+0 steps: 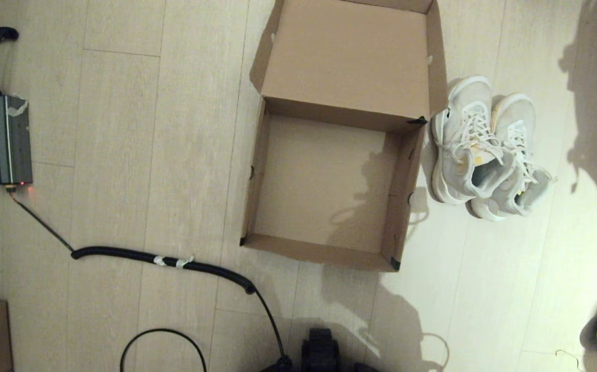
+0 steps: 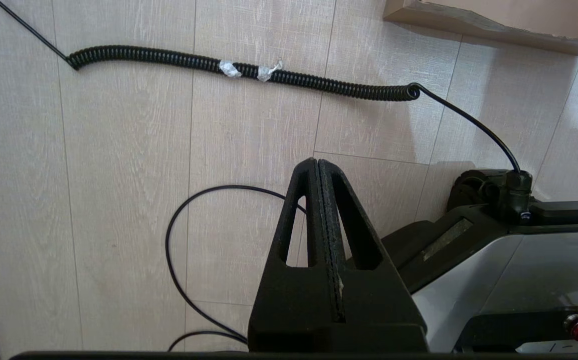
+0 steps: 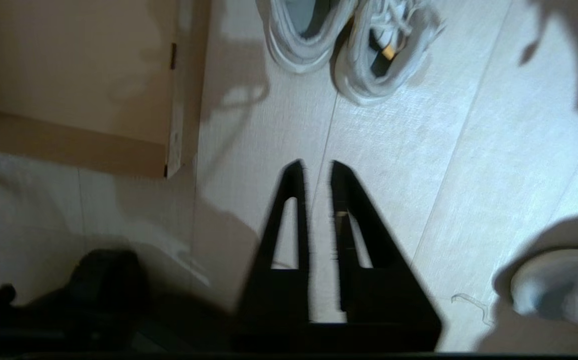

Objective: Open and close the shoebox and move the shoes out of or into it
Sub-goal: Put the shoes into the shoe box

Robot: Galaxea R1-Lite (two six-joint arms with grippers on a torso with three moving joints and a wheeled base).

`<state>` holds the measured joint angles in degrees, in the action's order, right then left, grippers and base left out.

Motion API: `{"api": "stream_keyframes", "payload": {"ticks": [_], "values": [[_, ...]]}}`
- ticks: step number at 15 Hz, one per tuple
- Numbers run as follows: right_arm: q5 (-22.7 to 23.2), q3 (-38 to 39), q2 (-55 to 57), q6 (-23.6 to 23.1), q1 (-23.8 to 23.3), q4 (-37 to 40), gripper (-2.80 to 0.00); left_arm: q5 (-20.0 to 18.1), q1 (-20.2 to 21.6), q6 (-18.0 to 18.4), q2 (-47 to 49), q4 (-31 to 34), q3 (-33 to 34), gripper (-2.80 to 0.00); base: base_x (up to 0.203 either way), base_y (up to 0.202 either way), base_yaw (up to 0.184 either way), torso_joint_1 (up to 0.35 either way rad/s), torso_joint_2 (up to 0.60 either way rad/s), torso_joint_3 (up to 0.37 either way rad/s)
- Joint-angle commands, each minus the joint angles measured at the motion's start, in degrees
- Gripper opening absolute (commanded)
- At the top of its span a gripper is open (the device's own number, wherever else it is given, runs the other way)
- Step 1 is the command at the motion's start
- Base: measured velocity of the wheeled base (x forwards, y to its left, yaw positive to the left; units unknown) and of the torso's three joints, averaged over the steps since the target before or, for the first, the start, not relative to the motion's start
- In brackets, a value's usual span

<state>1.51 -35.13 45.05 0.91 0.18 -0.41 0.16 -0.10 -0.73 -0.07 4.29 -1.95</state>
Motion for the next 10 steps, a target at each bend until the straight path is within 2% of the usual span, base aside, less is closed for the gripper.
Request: {"api": "stream_keyframes", "payload": {"ticks": [1,5,7,10], "values": [[0.0,-4.3,22.9,1.0,0.0,-3.2,0.0,0.0,0.0,0.0,0.0,0.0,0.0,-2.8,0.0,0.0,0.0,0.0,0.0,0.0],[-2.4,-14.5,48.0,3.4,0.0,-17.0,0.0,0.0,0.0,-0.1,0.0,0.0,0.0,-2.8,0.0,0.0,0.0,0.0,0.0,0.0],[-3.2,-18.5,53.8,4.1,-0.9,-20.4,0.0,0.0,0.0,0.0,0.0,0.1,0.0,-2.8,0.0,0.0,0.0,0.0,0.0,0.0],[-2.8,-23.5,56.5,4.7,-5.0,-23.8,0.0,0.0,0.0,0.0,0.0,0.1,-0.1,-2.8,0.0,0.0,0.0,0.0,0.0,0.0]]}}
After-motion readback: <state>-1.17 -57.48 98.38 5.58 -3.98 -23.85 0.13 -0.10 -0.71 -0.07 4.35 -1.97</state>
